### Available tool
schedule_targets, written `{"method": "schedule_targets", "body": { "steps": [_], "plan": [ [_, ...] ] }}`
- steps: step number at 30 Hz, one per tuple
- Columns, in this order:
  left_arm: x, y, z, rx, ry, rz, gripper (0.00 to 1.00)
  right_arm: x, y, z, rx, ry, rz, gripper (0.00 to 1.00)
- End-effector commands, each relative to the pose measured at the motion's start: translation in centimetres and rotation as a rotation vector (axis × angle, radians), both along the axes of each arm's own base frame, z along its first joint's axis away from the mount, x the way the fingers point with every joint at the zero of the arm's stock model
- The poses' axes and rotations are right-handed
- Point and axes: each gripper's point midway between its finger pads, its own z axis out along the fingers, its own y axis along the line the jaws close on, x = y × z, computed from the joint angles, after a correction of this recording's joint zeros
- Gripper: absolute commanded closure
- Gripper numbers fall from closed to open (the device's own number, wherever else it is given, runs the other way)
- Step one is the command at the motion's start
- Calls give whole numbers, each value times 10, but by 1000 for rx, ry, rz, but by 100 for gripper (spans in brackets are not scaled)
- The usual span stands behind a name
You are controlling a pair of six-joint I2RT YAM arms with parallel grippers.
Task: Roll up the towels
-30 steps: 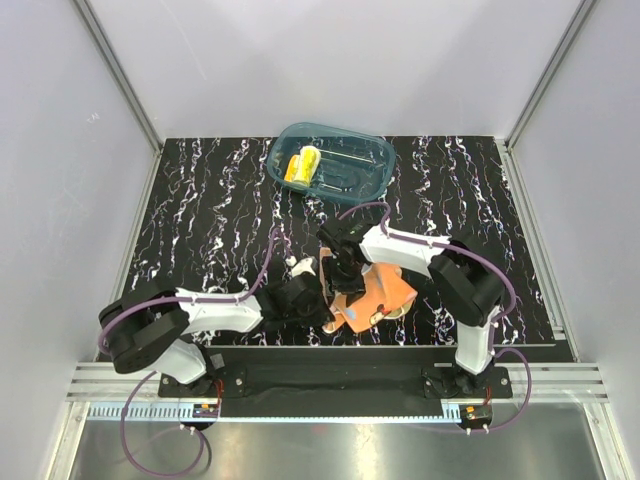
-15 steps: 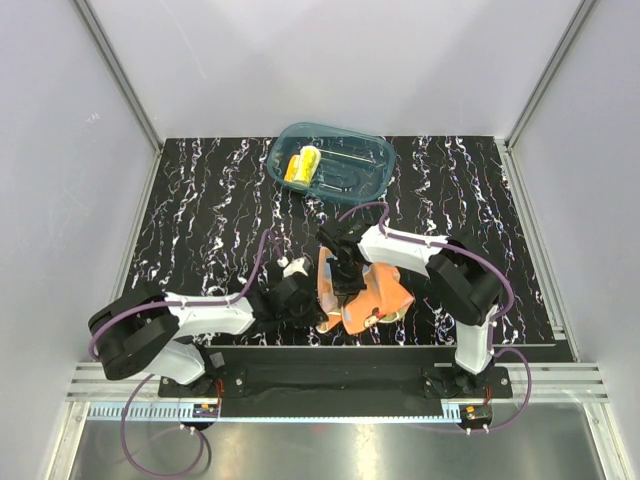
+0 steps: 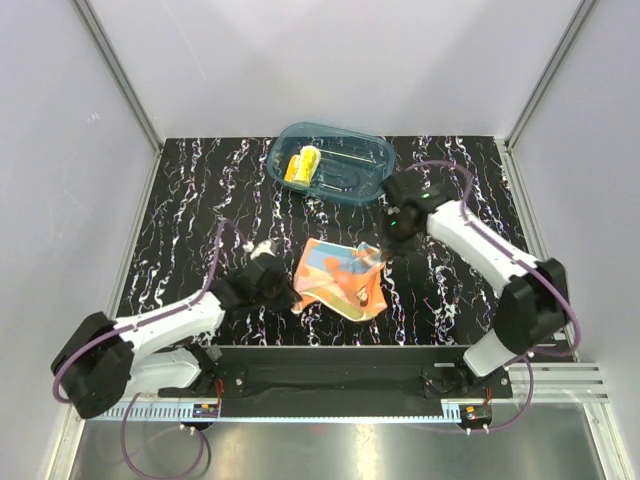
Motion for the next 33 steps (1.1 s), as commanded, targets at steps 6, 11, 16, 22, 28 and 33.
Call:
{"method": "schedule_targets", "body": {
  "steps": [6,11,16,22,28,33],
  "plan": [
    [40,59,55,124,-113,82,100,36,-54,57,-12,-118,-84,100],
    [67,82,105,132,-195,130,100,63,-84,88,46,-194,-165,100],
    [102,91,138,147,-204,134,100,87,-92,112,66,-225,-166,100],
    [109,108,167,216,-302,155,100,75,-116,83,-3,-210,-204,100],
    [57,133,61,304,-78,186,83,42,-152,-12,-40,-37,-433,33],
    [29,124,6,249,90,186,73,52,-147,-28,7,4,-469,3]
  ]
}}
